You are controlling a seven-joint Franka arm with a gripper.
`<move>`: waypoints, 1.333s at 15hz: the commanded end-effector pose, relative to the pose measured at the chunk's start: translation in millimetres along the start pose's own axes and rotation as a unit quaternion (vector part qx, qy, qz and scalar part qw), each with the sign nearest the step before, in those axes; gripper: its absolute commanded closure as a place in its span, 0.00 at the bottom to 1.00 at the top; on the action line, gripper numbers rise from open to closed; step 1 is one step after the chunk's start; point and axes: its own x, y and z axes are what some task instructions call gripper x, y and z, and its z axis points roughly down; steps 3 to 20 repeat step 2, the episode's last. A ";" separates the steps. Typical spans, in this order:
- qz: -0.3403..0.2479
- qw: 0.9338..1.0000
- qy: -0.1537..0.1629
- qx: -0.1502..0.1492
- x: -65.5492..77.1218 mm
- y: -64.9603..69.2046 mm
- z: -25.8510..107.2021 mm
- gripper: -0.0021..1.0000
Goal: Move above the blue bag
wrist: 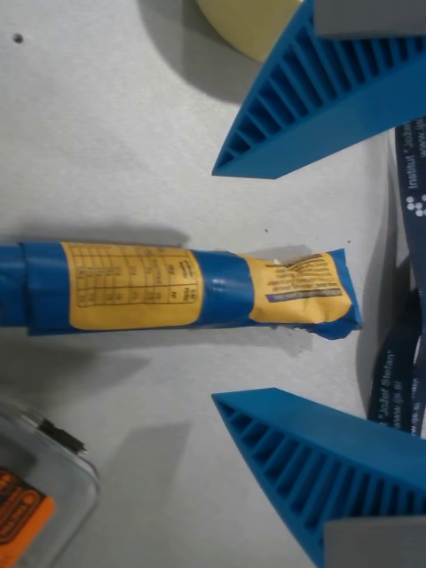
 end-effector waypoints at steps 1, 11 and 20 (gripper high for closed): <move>0.015 1.000 -0.018 0.012 9.8 -0.6 2.3 0.00; 0.014 1.000 -0.018 0.013 10.1 -0.5 2.4 0.00; 0.014 1.000 -0.018 0.013 10.1 -0.5 2.4 0.00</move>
